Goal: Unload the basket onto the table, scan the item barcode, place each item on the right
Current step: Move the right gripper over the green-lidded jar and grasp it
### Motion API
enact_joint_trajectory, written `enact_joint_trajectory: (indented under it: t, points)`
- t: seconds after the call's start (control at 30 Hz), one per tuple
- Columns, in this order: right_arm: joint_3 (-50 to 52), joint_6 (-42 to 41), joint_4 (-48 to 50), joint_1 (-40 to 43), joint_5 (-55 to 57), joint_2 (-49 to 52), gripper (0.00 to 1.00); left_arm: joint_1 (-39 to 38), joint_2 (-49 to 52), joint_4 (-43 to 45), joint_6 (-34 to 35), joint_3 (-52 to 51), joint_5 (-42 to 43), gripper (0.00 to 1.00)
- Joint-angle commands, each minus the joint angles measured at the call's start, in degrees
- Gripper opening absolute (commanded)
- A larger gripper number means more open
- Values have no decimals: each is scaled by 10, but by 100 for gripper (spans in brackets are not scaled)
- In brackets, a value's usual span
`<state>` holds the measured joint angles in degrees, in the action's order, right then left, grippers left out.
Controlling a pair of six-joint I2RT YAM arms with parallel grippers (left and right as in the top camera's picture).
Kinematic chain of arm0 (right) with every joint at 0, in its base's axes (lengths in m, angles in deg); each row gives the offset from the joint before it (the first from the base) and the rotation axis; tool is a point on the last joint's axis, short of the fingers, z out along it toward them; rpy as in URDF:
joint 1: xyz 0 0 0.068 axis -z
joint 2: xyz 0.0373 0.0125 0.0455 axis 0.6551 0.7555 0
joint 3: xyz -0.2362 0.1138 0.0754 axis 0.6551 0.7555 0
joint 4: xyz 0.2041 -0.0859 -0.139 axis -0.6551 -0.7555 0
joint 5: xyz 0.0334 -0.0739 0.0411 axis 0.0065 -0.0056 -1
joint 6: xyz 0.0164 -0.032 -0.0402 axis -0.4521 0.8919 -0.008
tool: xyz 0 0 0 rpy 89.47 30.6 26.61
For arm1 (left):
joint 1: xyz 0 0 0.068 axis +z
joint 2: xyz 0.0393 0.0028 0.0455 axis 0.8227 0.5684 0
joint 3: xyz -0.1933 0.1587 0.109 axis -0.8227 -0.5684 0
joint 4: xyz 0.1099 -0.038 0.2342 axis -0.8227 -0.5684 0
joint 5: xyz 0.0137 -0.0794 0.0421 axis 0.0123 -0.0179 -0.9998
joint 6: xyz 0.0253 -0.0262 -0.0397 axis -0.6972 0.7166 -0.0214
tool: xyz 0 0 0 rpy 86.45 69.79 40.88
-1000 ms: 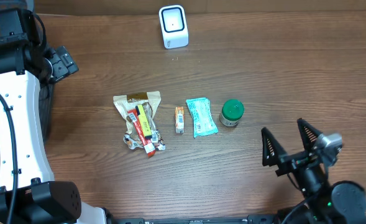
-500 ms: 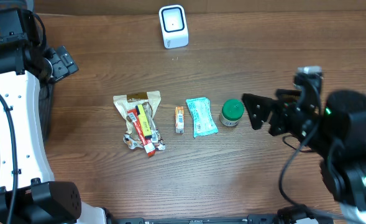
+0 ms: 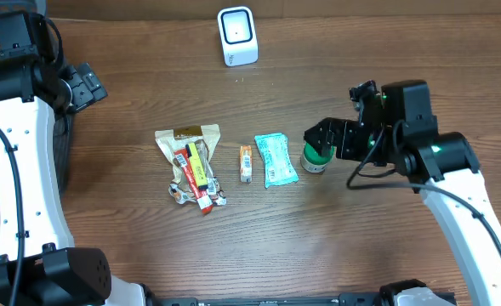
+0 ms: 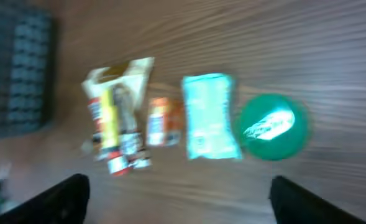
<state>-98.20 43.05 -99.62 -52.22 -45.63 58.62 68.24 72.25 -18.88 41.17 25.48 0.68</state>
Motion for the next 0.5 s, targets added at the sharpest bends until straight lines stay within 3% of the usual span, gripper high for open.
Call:
enact_joint_trajectory:
  t: [0.0,0.33,0.47]
  points:
    - [-11,-50,6,0,100,28,97,1,-12,1,-7,12,-7,100]
    - [-11,-58,28,-12,121,157,95,1,-12,1,-7,12,-7,100]
    - [-11,-70,41,-54,199,176,95,1,-12,1,-7,12,-7,100]
